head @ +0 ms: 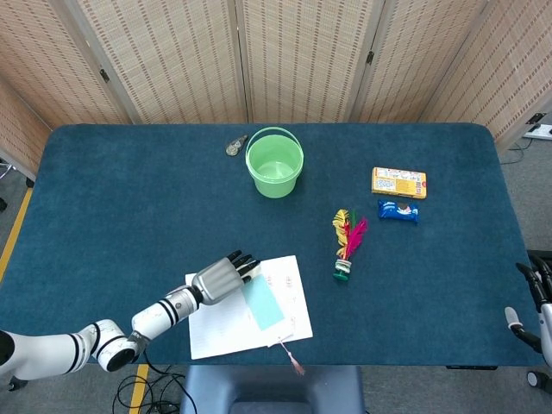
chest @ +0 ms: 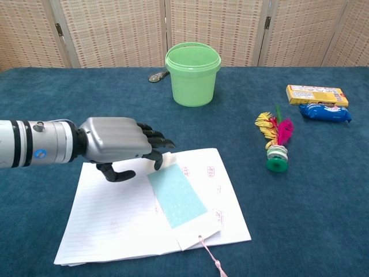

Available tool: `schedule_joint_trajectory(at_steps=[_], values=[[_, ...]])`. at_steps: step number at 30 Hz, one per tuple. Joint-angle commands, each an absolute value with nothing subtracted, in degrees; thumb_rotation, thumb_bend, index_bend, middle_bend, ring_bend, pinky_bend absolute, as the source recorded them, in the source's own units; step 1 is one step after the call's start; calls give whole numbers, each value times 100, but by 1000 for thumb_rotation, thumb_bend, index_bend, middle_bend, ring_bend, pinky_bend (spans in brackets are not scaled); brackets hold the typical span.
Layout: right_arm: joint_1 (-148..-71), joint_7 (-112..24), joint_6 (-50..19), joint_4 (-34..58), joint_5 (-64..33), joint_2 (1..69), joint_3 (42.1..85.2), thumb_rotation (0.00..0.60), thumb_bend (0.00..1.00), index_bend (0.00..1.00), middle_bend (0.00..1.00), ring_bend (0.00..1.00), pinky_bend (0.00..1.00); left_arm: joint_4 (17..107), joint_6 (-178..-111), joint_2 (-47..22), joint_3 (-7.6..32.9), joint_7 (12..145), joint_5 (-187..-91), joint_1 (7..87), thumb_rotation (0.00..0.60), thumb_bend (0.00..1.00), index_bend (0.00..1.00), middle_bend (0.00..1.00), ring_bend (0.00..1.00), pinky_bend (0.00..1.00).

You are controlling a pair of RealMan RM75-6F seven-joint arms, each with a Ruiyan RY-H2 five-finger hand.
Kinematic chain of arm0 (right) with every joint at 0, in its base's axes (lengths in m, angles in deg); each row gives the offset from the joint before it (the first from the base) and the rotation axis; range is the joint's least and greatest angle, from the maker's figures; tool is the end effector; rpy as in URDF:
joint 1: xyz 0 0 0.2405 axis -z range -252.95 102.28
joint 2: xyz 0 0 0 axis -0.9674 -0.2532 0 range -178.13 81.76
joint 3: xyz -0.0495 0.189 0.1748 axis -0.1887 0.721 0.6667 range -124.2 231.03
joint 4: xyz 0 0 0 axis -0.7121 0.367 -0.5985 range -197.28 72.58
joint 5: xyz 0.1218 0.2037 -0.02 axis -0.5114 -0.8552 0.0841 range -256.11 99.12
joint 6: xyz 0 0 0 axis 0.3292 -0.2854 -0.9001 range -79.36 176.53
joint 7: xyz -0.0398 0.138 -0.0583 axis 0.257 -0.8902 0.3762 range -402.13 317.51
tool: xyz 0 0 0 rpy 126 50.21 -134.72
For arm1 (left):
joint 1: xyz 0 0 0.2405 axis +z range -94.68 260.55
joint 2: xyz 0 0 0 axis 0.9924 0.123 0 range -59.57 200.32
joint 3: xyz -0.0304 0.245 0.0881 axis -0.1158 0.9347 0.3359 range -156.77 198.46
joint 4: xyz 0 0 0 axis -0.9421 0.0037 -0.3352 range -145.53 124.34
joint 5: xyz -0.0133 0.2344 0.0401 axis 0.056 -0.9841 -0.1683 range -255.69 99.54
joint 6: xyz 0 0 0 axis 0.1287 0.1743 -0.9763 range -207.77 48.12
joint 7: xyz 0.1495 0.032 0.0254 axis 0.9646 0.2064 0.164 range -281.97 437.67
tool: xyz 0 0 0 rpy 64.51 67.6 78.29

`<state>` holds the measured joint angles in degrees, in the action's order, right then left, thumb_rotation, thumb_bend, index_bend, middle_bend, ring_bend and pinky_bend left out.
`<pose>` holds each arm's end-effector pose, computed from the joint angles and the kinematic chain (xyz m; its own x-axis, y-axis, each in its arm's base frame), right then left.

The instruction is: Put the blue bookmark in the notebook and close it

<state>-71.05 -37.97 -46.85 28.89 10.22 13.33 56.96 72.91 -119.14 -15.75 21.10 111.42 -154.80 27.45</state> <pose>-0.3427 -0.1426 0.1772 0.5300 0.1147 0.8402 -0.8477 0.0965 0.5215 -0.1198 0.3402 -0.0903 0.8945 0.0341 0.4457 0.2839 -0.8136 -0.5074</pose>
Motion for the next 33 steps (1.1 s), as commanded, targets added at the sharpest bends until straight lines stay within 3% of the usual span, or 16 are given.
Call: schedule_joint_trajectory(at_steps=[1,10,18,33], values=[[-7099,-3812,-4695,2879,1024,1332,5698,600,262,161,93,94,141,7382,-11994,-1558,2090,11146,-15507,2747,600,550,274,26,0,141],[-7122,-3874,-4649,2815,1034,1364,5693,600,262,161,93,95,141,8126,-12327,-1242,2220,10939,-16026,2831,600,550,270,26,0,141],[-7108,-3929,-4660,2768,1021,1361,5695,600,262,161,93,94,141,8445,-12327,-1415,2313,11035,-16283,2820,600,550,265,23,0,141],[-7102,-4052,-4621,2653,958,1382,5706,600,262,161,93,94,141,8518,-12066,-2026,2171,12047,-15413,2703,600,550,258,0,0,141]])
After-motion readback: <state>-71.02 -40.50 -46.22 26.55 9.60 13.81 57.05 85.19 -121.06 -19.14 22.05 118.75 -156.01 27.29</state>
